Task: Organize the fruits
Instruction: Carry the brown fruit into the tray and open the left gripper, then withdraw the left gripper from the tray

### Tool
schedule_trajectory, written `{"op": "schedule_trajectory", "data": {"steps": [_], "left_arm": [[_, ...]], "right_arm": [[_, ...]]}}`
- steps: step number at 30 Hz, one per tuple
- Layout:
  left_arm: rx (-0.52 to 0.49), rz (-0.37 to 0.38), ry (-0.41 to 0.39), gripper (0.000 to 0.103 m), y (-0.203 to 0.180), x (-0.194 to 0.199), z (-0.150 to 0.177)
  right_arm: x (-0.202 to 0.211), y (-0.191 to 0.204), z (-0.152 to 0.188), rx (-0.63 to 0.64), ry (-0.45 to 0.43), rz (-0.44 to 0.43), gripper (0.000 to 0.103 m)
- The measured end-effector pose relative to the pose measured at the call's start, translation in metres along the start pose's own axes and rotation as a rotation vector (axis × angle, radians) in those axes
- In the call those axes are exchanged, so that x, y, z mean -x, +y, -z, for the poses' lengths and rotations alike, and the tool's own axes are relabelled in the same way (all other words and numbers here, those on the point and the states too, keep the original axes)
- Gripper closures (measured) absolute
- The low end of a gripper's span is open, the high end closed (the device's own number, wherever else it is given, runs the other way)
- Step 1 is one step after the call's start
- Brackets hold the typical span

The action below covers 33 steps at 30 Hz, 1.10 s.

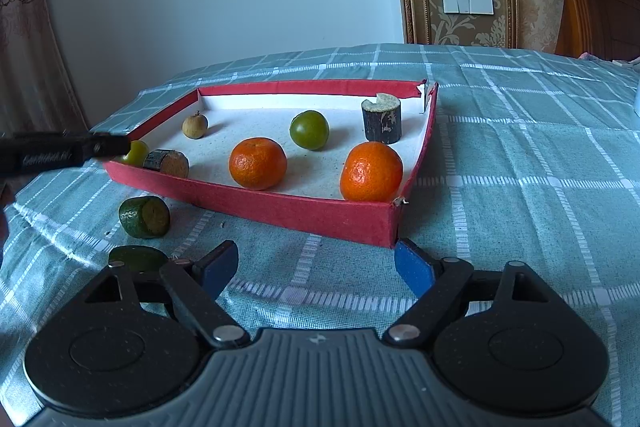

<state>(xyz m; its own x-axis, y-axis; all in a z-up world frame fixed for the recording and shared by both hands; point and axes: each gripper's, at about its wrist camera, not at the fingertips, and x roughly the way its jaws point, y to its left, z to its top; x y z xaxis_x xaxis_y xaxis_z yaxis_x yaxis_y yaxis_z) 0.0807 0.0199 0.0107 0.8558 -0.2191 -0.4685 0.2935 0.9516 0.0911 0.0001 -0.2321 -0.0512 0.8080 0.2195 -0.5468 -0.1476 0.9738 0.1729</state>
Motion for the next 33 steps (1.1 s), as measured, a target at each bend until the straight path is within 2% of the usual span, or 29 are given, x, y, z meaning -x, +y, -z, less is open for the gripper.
{"op": "schedule_trajectory", "data": {"steps": [7,15,20,26,29,31,33], "left_arm": [[-0.018,-0.004,0.033,0.081,-0.001,-0.050,-0.024],[-0.037,0.036,0.086,0.081,-0.004,-0.100,-0.033],[-0.036,0.031,0.095,0.081,-0.003,-0.116,-0.038],[-0.044,0.013,0.069,0.080,-0.005,-0.120,-0.033],[-0.032,0.013,0.067,0.071,-0.004,-0.118,-0.032],[-0.023,0.005,0.067,0.059,-0.002,-0.117,-0.031],[-0.015,0.000,0.061,0.058,0.000,-0.115,-0.029]], "right_arm": [[-0.001,0.001,0.000,0.005,0.004,-0.002,0.015],[-0.001,0.002,0.000,0.009,0.007,-0.002,0.014],[-0.001,0.002,0.000,0.010,0.007,-0.002,0.014],[-0.001,0.002,-0.001,0.010,0.007,-0.001,0.014],[-0.002,0.002,-0.001,0.011,0.008,-0.001,0.014],[-0.002,0.002,-0.001,0.011,0.008,-0.001,0.014],[-0.002,0.002,-0.001,0.011,0.008,-0.001,0.014]]}}
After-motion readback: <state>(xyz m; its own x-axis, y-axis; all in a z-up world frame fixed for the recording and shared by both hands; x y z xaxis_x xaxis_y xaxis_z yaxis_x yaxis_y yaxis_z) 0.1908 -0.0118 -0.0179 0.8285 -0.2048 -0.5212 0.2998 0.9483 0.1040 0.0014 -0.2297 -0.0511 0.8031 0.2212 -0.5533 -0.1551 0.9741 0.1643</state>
